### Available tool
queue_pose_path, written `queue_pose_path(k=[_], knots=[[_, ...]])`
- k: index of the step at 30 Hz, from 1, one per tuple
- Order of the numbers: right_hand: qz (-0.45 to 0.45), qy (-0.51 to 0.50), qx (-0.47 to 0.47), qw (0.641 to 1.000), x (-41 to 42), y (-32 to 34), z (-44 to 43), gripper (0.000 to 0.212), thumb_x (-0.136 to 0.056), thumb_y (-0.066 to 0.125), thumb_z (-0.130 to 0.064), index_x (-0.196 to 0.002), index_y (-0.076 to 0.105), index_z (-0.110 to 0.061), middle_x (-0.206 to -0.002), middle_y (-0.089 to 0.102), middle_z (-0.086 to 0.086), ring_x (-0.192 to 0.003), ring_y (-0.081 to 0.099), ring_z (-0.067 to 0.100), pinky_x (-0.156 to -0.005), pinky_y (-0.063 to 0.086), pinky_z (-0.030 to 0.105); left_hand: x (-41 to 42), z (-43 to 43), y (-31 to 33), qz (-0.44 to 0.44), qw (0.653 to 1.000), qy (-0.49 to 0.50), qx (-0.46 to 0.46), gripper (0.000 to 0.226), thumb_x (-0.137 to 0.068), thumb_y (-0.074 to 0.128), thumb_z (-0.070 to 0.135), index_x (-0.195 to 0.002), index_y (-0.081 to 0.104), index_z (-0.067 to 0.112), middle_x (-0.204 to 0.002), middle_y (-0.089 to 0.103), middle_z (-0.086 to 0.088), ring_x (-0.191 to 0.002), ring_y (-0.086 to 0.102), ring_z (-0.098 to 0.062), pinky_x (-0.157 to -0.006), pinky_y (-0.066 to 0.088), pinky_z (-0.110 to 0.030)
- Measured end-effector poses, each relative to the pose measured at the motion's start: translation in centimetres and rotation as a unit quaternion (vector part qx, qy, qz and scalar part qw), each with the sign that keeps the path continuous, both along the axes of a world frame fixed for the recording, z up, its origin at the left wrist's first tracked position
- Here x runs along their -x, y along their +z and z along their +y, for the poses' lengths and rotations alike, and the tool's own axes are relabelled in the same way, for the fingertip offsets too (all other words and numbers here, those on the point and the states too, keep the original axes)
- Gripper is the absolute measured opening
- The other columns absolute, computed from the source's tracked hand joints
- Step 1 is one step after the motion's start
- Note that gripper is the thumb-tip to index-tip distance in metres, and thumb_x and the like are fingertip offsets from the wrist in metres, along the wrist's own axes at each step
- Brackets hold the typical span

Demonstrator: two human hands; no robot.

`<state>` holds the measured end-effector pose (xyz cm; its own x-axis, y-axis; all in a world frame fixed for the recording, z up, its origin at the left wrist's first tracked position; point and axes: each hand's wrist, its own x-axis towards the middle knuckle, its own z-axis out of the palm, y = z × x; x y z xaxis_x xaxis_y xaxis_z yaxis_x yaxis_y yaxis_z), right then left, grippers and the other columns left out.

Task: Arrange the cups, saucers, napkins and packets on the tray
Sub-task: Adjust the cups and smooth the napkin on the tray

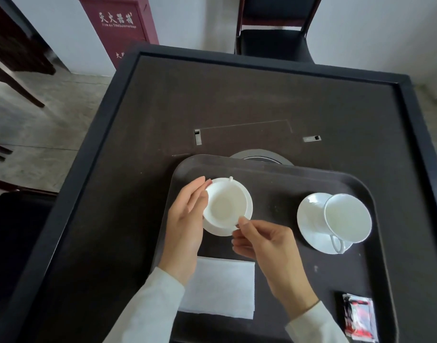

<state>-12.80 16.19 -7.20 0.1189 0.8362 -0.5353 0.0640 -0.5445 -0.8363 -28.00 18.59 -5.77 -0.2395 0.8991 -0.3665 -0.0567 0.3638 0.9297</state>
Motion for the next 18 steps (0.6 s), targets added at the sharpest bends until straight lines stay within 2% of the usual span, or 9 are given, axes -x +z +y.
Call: queue_pose_path(k=[3,8,18], knots=[[-0.001,-0.007,-0.010,1.000,-0.08,-0.07,-0.09,0.017,-0.091,0.072,-0.034,-0.099,0.081,-0.022,-0.082,0.079,-0.005,-0.076,0.077,0.017,-0.072,0.064,0.032,0.17,-0.18,-0.28,-0.007,1.000,0.006,-0.002,0.027,-0.099,0.060,0.037,-0.124,0.065,0.046,-0.122,0.066,0.027,-0.118,0.060,0.000,-0.105,0.051,-0.041],[-0.002,-0.010,-0.026,1.000,-0.31,0.06,0.01,0.022,-0.091,0.073,-0.033,-0.108,0.081,-0.022,-0.089,0.080,-0.008,-0.082,0.077,0.015,-0.078,0.063,0.031,0.11,-0.31,-0.62,-0.001,1.000,0.004,-0.013,0.027,-0.102,0.058,0.030,-0.122,0.066,0.046,-0.120,0.066,0.029,-0.113,0.060,0.007,-0.098,0.053,-0.033],[0.000,0.001,-0.034,0.999,-0.74,0.20,0.34,0.026,-0.090,0.072,-0.035,-0.109,0.081,-0.020,-0.092,0.080,-0.006,-0.084,0.077,0.014,-0.084,0.063,0.036,0.40,-0.56,-0.48,-0.012,1.000,-0.001,-0.018,0.030,-0.093,0.059,0.040,-0.122,0.066,0.048,-0.121,0.067,0.027,-0.116,0.061,0.003,-0.096,0.053,-0.031]])
